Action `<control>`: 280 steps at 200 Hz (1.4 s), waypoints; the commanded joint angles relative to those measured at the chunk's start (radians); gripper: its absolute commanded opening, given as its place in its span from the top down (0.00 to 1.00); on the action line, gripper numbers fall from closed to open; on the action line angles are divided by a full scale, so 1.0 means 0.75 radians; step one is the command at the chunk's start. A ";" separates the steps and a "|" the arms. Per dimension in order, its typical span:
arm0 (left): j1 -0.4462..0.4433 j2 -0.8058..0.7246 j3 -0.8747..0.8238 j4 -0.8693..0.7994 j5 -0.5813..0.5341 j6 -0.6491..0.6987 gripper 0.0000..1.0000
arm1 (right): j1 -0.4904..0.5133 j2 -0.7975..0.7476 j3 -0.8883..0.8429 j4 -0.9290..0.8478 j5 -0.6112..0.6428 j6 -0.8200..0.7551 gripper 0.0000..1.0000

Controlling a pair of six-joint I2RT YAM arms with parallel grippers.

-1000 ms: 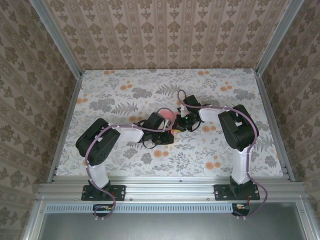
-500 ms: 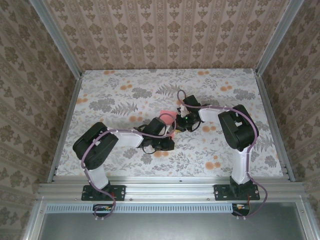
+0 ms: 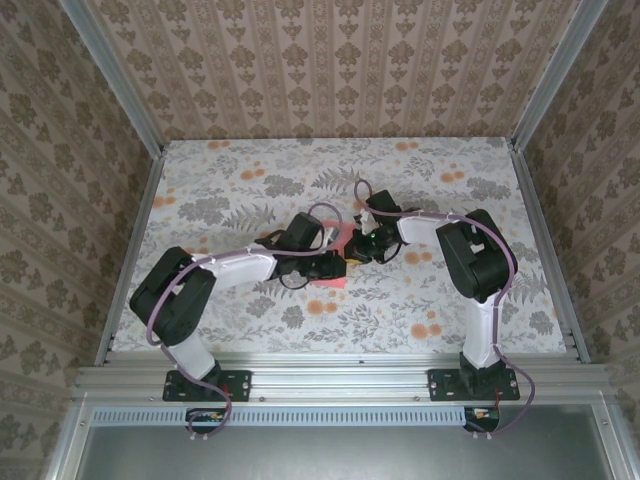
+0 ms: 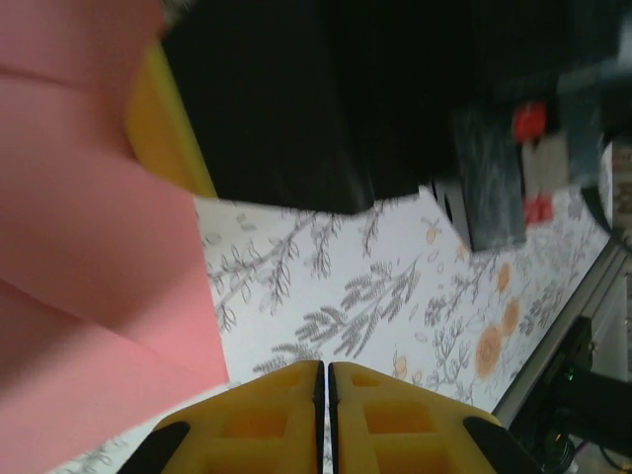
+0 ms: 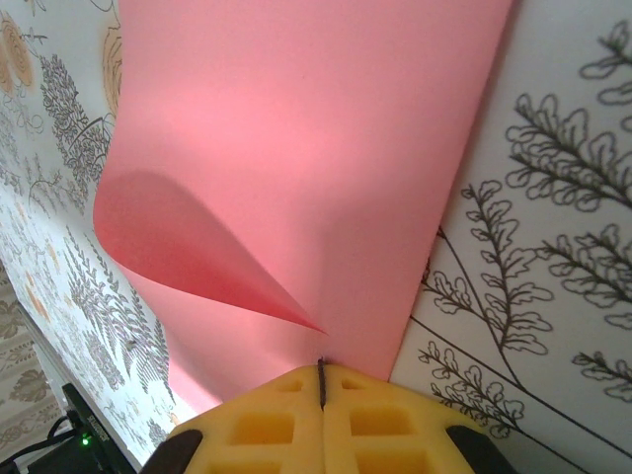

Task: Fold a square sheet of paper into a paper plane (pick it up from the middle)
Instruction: Fold the triangle a second time at the center of the table.

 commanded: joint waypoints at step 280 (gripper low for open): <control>0.235 0.406 0.164 0.008 0.034 0.168 0.88 | 0.033 -0.036 0.010 -0.121 0.119 -0.036 0.83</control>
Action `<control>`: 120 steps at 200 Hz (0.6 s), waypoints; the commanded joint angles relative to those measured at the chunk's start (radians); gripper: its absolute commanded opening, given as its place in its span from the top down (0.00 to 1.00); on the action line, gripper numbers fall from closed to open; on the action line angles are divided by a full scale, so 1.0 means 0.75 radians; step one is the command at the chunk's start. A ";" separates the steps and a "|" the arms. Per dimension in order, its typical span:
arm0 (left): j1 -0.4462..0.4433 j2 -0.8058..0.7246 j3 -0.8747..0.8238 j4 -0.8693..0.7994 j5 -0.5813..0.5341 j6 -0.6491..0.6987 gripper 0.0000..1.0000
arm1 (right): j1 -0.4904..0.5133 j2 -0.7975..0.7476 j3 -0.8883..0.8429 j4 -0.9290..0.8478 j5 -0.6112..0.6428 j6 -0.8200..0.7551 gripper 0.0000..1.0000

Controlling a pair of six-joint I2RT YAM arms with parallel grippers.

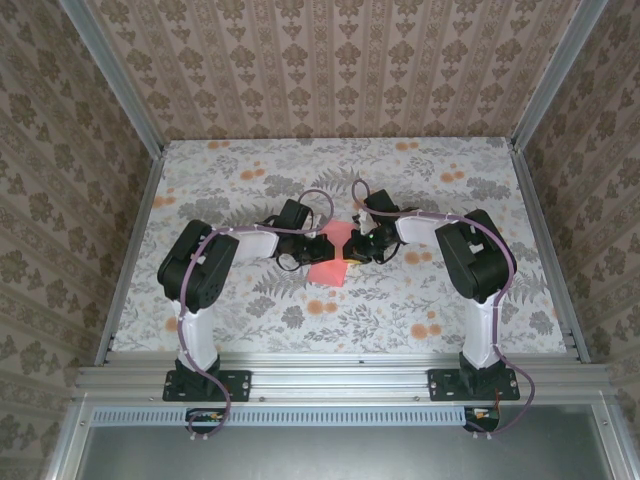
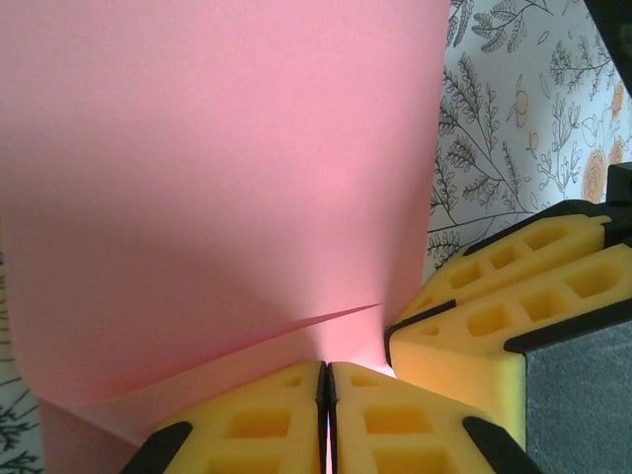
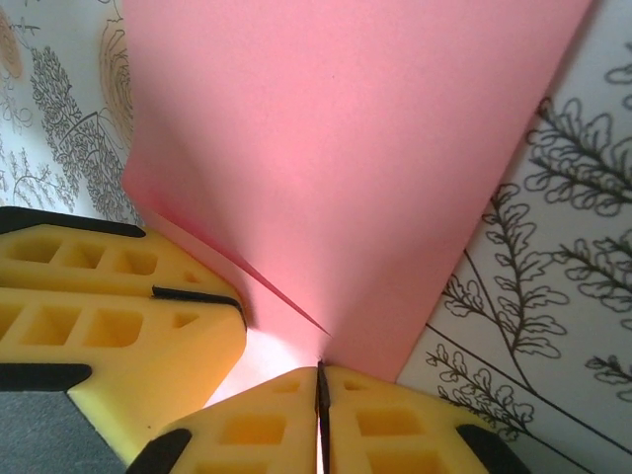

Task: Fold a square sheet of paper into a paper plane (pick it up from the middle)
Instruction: Fold the triangle a second time at the center of the table.

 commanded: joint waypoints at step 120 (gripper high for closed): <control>0.015 0.117 -0.057 0.028 -0.022 0.048 0.88 | 0.156 -0.270 -0.244 0.073 0.002 0.188 0.86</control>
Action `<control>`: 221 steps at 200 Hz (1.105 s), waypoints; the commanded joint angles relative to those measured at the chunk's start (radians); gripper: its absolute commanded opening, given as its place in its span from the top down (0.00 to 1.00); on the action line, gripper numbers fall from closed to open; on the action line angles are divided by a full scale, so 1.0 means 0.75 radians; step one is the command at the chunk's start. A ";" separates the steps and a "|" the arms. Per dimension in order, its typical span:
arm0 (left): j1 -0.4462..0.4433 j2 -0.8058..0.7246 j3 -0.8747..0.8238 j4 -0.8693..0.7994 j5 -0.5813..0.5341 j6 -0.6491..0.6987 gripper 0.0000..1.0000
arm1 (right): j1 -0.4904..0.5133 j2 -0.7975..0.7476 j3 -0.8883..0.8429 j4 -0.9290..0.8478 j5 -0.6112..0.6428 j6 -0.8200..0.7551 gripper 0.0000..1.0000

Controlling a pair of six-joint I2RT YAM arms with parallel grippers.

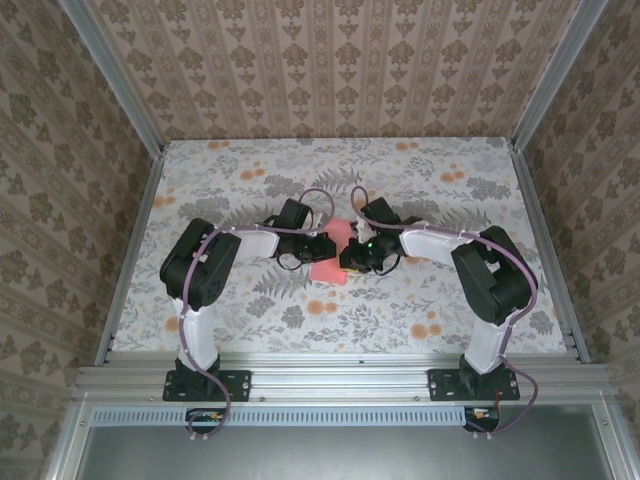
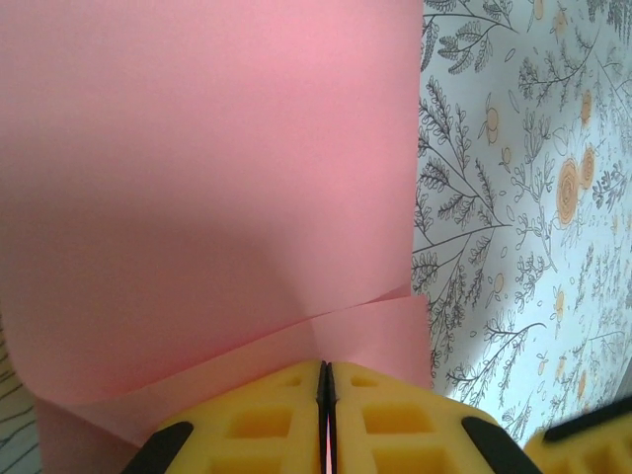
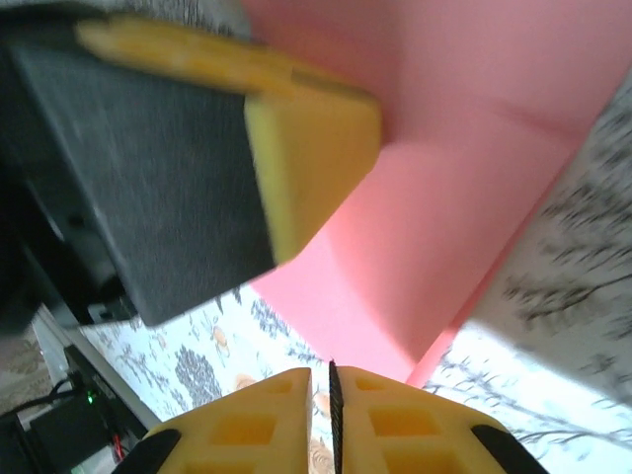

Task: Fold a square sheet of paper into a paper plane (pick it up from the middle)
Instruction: Fold the triangle a second time at the center of the table.

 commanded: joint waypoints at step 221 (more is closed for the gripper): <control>0.087 0.061 0.028 -0.052 0.013 0.007 0.88 | 0.055 0.132 -0.198 0.136 0.069 0.047 0.89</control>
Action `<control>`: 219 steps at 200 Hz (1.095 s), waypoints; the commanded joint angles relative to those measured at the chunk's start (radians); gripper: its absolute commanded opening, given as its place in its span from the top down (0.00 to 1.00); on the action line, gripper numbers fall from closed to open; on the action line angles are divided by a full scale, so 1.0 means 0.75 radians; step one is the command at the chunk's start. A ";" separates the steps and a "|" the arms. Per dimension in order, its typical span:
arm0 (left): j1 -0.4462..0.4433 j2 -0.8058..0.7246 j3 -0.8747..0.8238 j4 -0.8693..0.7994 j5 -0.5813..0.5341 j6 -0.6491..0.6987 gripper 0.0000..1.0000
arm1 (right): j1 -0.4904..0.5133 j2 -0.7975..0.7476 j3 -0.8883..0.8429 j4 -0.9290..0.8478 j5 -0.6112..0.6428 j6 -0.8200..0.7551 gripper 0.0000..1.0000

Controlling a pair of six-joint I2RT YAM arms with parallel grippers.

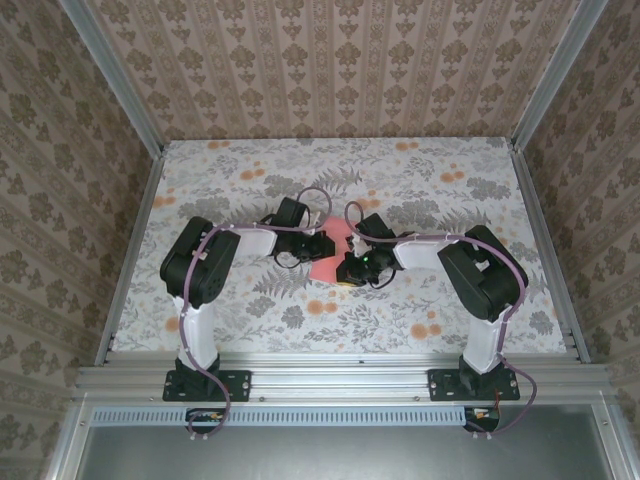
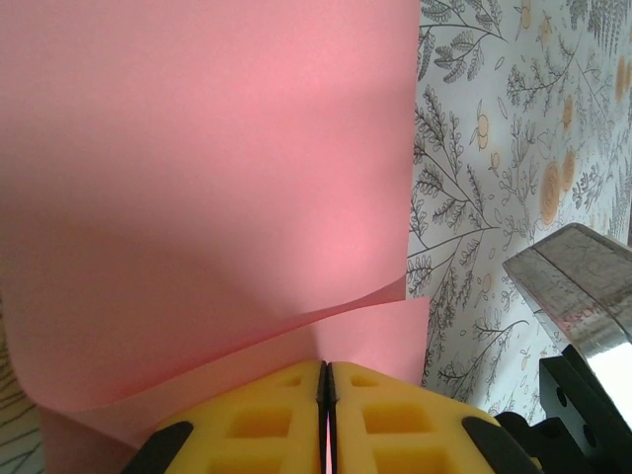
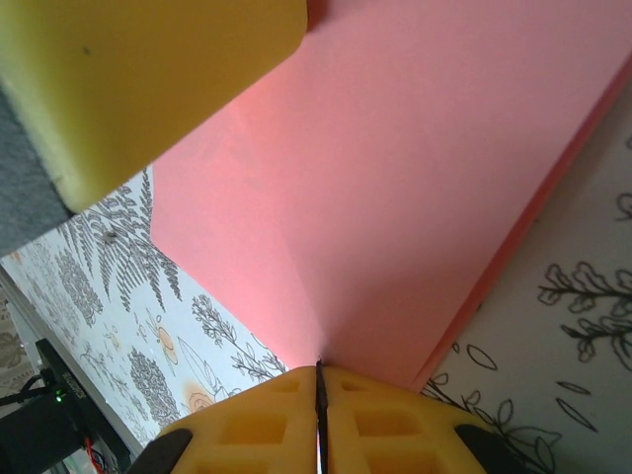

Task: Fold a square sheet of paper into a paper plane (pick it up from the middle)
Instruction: Fold the triangle a second time at the center of the table.

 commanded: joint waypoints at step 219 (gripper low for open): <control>0.069 0.073 -0.002 -0.070 -0.034 0.036 0.88 | 0.000 0.097 0.258 -0.128 -0.010 0.023 0.87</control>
